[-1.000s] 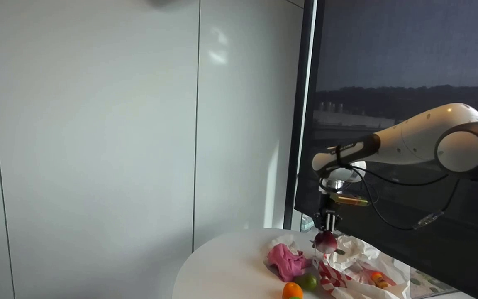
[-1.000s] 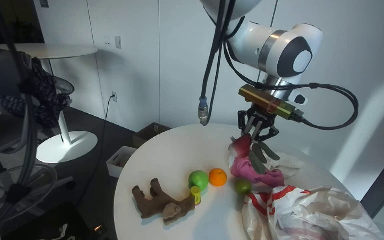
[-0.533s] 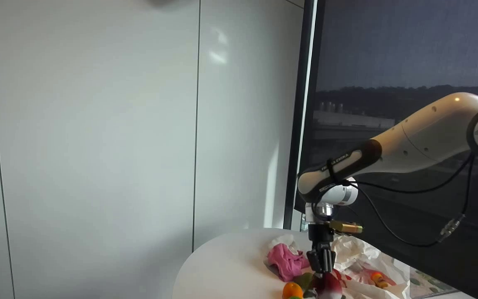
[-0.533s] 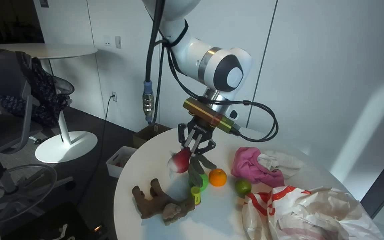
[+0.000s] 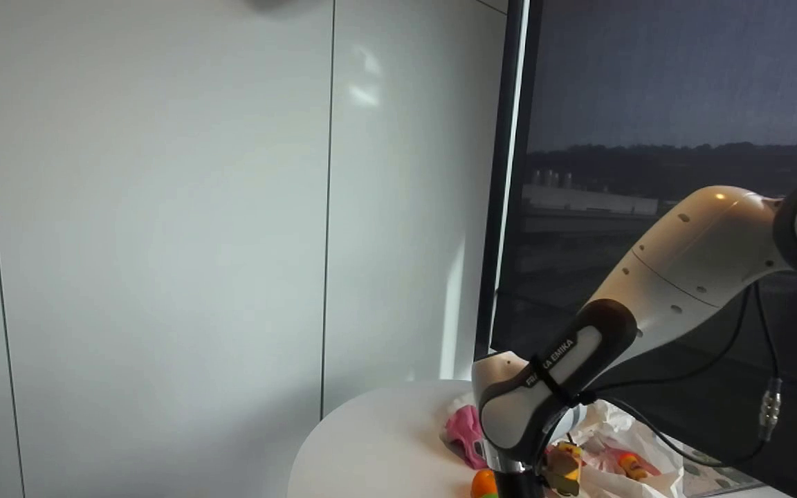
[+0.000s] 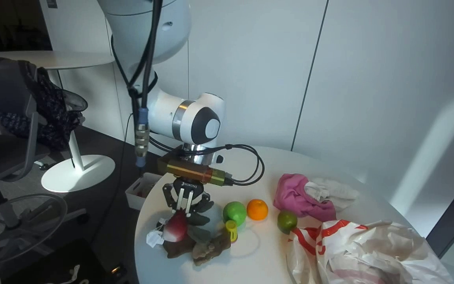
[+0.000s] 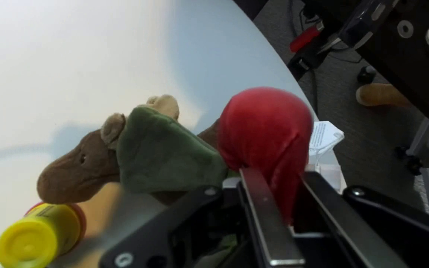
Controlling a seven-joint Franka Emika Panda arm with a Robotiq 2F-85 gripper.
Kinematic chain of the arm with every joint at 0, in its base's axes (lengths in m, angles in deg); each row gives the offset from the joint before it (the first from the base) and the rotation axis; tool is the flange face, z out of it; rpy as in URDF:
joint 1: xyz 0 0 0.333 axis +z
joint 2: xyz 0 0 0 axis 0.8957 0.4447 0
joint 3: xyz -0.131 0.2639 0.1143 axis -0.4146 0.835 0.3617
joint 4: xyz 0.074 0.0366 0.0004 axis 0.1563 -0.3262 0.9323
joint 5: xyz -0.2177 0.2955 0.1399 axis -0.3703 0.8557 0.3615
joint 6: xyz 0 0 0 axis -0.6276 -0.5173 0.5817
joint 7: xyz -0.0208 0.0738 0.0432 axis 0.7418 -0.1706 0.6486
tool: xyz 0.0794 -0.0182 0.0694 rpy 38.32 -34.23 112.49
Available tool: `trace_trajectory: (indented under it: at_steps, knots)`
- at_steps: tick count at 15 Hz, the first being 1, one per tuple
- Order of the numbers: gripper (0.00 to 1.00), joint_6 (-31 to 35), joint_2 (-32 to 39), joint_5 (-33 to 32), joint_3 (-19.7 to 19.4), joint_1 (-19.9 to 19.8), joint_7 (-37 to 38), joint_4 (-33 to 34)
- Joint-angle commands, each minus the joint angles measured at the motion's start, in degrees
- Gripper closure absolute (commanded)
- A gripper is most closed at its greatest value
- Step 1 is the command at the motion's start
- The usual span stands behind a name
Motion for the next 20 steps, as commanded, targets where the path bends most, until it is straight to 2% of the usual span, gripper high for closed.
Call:
trace_trajectory:
  at_steps: [1,6,7,9,16,20]
  knots:
    - [0.83,7.96,1.6,-9.65,-0.91,2.72,3.29,0.63]
    - [0.8,17.9,3.32,-17.27,-2.93,2.29,5.13,1.56]
    - [0.57,18.7,3.7,-17.91,-3.44,2.17,5.31,1.55]
    - [0.54,19.06,3.53,-18.3,-3.99,1.84,5.0,1.35]
    - [0.02,16.84,-1.17,-12.36,-2.71,-2.64,-0.38,1.45]
    - [0.0,12.18,-4.57,-2.67,-1.24,-6.13,-5.64,3.34]
